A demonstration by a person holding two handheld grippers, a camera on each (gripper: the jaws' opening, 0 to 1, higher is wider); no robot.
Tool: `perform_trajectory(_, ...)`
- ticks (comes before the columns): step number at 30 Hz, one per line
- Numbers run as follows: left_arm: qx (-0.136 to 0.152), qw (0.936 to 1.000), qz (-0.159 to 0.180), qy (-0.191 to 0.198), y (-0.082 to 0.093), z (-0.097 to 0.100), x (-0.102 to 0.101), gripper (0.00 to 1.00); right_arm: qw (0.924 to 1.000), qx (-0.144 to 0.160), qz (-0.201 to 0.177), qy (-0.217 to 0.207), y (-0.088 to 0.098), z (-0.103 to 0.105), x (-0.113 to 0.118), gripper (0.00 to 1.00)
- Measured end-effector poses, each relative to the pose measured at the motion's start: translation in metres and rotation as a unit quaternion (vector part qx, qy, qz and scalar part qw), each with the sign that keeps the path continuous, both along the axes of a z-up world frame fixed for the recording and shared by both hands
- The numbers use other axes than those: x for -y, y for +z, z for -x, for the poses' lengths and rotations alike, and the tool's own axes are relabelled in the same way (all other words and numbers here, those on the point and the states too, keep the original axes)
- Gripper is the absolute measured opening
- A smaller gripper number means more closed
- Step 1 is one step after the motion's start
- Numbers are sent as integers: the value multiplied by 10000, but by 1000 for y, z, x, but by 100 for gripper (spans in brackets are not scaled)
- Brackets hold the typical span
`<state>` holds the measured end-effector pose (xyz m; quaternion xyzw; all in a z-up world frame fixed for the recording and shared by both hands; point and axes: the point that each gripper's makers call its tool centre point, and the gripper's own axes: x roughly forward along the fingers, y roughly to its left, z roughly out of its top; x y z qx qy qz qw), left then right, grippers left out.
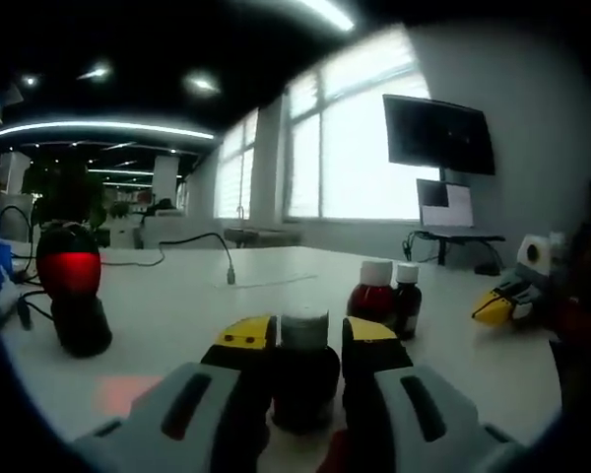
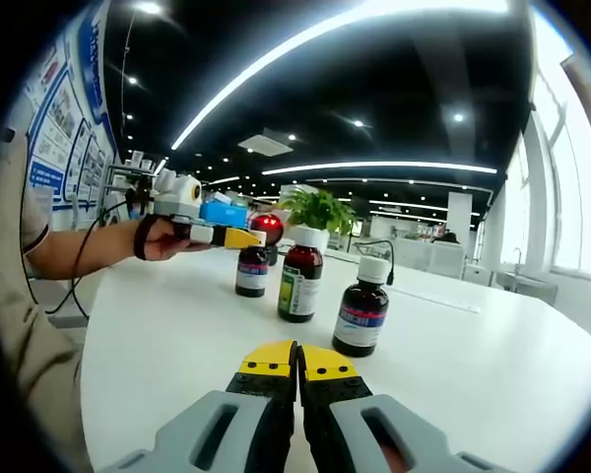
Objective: Rotate the medicine bottle to make it face forward pick up the medicine bottle inspect the drug traceability code place the medicine on the table
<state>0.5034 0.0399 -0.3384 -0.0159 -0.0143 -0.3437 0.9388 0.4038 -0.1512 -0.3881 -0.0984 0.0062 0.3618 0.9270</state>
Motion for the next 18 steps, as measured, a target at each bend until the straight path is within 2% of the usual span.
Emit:
perform_trajectory(3, 24, 9998, 124, 131, 6, 3, -1, 19, 10000, -2, -7, 5, 0, 0, 0, 0)
perform_trajectory(8, 277, 9978, -157, 589, 12, 1, -8, 19, 10000, 0, -2, 5, 0, 0, 0, 0)
perform_trajectory(12, 263, 9967, -52, 762, 15, 1, -7, 19, 10000, 1, -3, 7, 0, 0, 0, 0)
perform_trajectory(18, 352, 9928, -171, 1136, 13, 9, 0, 19, 10000, -2, -9, 9, 0, 1, 0, 0)
